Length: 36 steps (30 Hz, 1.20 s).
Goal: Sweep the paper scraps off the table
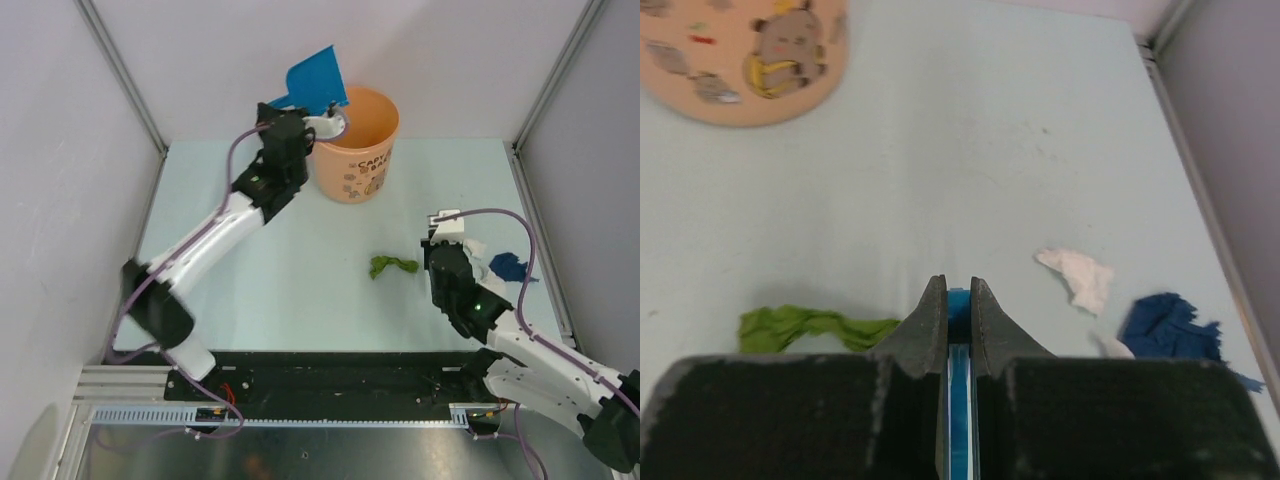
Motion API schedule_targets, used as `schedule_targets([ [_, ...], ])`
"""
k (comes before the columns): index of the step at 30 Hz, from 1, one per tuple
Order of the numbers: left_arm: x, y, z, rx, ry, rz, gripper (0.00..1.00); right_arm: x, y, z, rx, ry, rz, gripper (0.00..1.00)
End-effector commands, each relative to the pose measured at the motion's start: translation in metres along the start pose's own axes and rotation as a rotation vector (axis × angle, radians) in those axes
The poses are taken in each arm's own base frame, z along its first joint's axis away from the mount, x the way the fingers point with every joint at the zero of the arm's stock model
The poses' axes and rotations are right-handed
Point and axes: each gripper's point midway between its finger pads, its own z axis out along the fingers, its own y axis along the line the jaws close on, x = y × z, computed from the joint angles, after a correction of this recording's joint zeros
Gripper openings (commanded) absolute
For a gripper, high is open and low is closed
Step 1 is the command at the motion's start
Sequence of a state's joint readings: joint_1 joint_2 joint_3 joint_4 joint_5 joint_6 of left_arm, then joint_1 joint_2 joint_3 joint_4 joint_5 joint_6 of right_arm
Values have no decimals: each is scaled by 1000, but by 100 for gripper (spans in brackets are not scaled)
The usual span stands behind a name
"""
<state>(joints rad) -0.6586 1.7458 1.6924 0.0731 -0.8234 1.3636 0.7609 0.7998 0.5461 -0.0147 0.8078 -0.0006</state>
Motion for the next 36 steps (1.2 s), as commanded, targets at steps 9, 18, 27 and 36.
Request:
schedule_targets([
  [9,93,-240,-177,988,-58,3,0,10,-2,51,29,4,51,0],
  [18,116,-320,-200,1211,53,125,0,37,22,57,-57,69,54,0],
  [27,114,-366,-210,1339,111,183,0,51,58,52,-165,92,73,0],
  [36,109,-374,-213,1381,112,180,0,10,144,26,-451,-32,167,0],
])
